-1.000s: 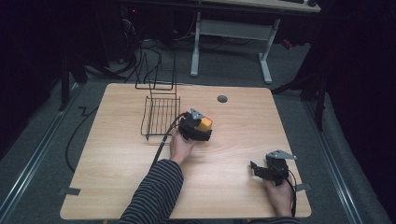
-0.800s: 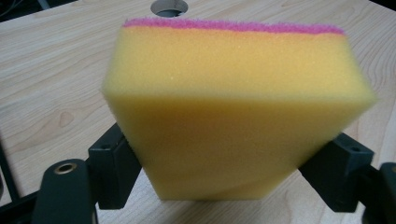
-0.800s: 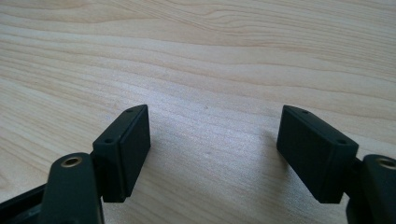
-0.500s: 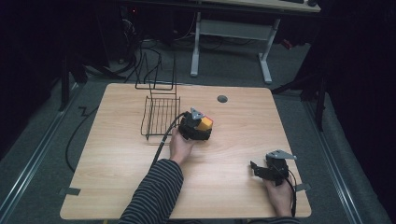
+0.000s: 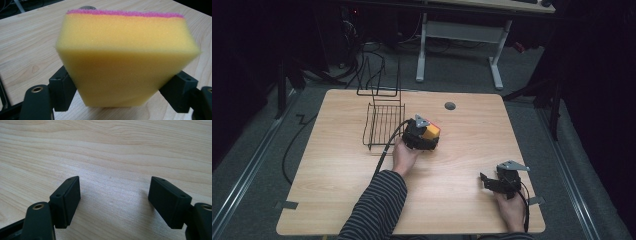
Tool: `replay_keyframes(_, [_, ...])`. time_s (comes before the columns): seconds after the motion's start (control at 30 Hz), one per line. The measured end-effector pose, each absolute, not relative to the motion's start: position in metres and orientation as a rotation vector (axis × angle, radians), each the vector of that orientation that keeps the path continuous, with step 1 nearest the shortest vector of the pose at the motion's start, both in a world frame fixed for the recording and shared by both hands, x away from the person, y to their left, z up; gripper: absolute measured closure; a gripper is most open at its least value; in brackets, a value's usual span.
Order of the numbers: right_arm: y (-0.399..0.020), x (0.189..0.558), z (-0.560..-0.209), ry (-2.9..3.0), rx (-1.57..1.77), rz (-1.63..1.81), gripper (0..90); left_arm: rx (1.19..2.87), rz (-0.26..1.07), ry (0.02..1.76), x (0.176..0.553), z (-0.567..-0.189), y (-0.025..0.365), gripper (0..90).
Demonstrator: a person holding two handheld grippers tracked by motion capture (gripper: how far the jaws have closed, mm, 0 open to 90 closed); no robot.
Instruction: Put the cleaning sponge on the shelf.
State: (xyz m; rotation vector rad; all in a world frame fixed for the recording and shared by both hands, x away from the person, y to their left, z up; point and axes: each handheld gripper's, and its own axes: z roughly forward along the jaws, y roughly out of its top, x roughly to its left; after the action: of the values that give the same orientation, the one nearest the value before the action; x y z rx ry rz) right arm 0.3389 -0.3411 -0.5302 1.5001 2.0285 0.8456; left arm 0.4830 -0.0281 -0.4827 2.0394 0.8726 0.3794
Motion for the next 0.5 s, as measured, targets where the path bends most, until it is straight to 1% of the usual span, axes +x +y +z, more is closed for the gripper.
replay_keyframes(0.13, [-0.341,0.339,-0.530,2.029,1.499,0.847,26.2,2.034,0.399,0.860,0.481,-0.478,-0.026,24.0])
replay_keyframes(0.5, [-0.341,0.339,-0.530,2.029,1.498,0.847,26.2,2.023,0.397,0.851,0.475,-0.467,-0.021,24.0])
